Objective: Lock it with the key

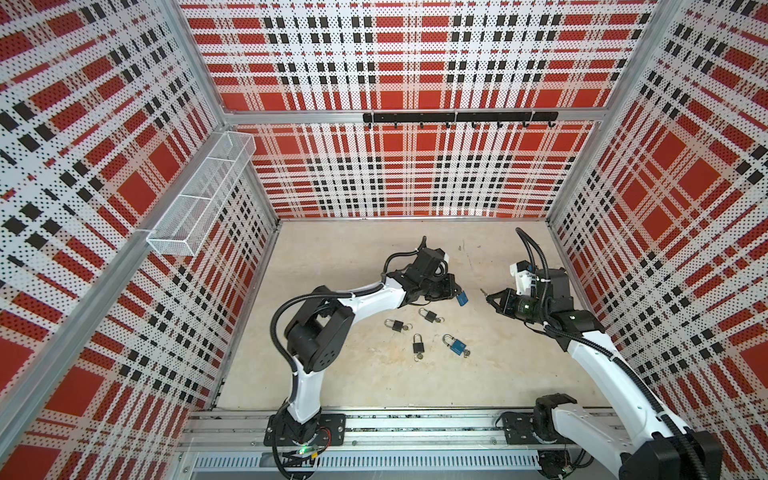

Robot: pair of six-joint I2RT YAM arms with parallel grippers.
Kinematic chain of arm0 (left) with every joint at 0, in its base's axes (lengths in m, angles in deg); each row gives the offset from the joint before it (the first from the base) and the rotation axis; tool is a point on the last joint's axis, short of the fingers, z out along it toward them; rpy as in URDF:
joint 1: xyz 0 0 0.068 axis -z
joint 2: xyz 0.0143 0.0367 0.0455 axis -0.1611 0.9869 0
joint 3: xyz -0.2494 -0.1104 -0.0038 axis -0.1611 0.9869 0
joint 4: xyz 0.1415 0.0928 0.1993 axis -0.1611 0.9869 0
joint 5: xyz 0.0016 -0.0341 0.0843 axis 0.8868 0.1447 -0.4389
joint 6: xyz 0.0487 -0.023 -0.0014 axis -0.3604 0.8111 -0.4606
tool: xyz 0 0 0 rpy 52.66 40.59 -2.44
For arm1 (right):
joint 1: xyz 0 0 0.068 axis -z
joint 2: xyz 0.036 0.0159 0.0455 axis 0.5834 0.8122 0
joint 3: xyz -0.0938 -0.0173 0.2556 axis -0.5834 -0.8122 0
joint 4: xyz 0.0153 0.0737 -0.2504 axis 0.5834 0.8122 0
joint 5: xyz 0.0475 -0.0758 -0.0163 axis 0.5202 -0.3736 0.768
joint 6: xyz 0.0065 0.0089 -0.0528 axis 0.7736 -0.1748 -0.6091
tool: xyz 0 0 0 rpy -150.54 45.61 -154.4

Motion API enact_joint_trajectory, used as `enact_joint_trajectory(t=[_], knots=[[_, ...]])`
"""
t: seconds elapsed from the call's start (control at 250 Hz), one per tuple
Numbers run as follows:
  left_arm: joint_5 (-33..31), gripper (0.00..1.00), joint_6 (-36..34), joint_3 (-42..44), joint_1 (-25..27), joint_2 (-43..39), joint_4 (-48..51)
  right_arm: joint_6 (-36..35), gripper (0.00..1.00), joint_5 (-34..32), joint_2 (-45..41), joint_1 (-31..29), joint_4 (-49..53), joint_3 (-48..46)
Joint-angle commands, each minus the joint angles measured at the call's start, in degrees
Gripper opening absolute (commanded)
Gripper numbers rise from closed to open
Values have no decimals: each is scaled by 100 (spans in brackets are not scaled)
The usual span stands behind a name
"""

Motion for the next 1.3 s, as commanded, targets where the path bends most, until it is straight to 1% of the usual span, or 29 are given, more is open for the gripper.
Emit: enact_joint_trajectory(t=[0.0, 0.092, 0.284, 0.496, 0.72, 0.772, 0.824, 0.916, 0.996, 1.176, 1.237, 1.297], knots=[[-142, 0, -166, -575, 140, 408, 366, -178, 0, -253, -131, 103, 18, -149], [-236, 0, -217, -968, 176, 768, 619, -131, 0, -270, -140, 190, 2, -260], [-229, 0, -105, -1455, 201, 1311, 709, -85, 0, -194, -42, 311, -132, -411], [-317, 0, -17, -1608, 219, 1590, 718, -117, 0, -163, 83, 337, -191, -394], [-503, 0, 46, -1558, 218, 1628, 802, -58, 0, -89, 324, 337, -380, -415], [-537, 4, 46, -1539, 214, 1606, 824, -40, 0, -92, 385, 337, -429, -420], [-584, 17, 73, -1495, 200, 1567, 828, -27, 0, -77, 468, 338, -471, -420], [-670, 26, 90, -1390, 192, 1475, 794, -26, 0, -84, 620, 337, -515, -412], [-716, 27, 83, -1293, 167, 1398, 759, -44, 0, -78, 741, 334, -577, -394], [-786, 33, 110, -1076, 87, 1225, 698, 39, 0, -102, 973, 337, -776, -367], [-833, 37, 112, -975, 61, 1140, 675, 76, 0, -125, 1060, 328, -854, -356], [-887, 38, 111, -852, 34, 1043, 632, 106, 0, -135, 1170, 311, -967, -351]])
